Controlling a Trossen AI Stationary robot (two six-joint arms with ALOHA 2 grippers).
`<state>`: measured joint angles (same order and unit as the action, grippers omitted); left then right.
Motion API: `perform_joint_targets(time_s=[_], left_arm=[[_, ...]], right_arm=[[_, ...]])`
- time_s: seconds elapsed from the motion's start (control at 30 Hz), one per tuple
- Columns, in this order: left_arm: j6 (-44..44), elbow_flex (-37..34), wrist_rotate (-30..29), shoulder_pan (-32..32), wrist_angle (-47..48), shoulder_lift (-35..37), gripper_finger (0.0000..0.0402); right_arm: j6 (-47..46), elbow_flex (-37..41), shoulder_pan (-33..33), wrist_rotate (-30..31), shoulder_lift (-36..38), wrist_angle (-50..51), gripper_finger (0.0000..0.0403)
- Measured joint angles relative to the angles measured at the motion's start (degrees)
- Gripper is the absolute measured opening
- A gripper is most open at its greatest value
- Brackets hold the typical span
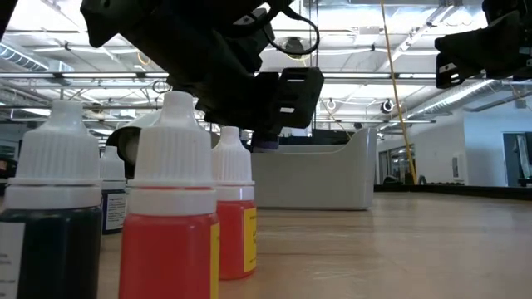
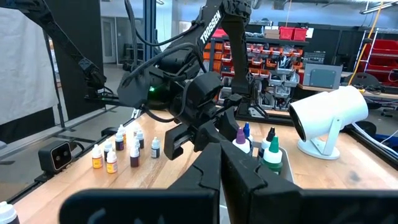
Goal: Pick & Place food coloring
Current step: Put the large purple food coloring bottle into the white container, then adjust the white container
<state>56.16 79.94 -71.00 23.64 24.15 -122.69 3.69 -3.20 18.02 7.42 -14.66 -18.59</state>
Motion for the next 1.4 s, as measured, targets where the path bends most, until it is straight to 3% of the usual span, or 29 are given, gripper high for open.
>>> perform_joint_targets(time_s=[0.27,0.43,0.53,0.67,0.8,1.23,1.4], left_arm=[[4.13,-3.17,0.22,-0.11,-1.54,0.09,0.0120],[2.27,-4.35,0.87,-0.10,-4.72,0.15,0.0121],[0.55,-4.37,1.29,-0.11,-6.21,0.15,0.0159],[-3.40,-4.42,1.81,-0.15,-9.44,0.15,0.0222],[-5.49,-4.42,2.04,-0.12,-11.60,0.07,0.0253],[-21.49,3.39,2.09,0.71,-13.28,-0.07,0.0261],[-30.78,8.54,-2.99,2.32,-13.21,0.07,0.0257]], right_arm=[[0.01,0.00,0.00,0.00,0.00,0.00,0.0000],[0.15,-0.02,0.02,0.00,0.00,0.00,0.0000],[0.21,0.00,0.00,0.00,0.00,0.00,0.0000],[0.21,-0.02,0.01,0.00,0.00,0.00,0.0000],[0.21,-0.02,0.00,0.00,0.00,0.00,0.0000],[0.47,-0.02,0.02,0.00,0.00,0.00,0.0000],[0.47,-0.02,0.00,0.00,0.01,-0.01,0.0000]])
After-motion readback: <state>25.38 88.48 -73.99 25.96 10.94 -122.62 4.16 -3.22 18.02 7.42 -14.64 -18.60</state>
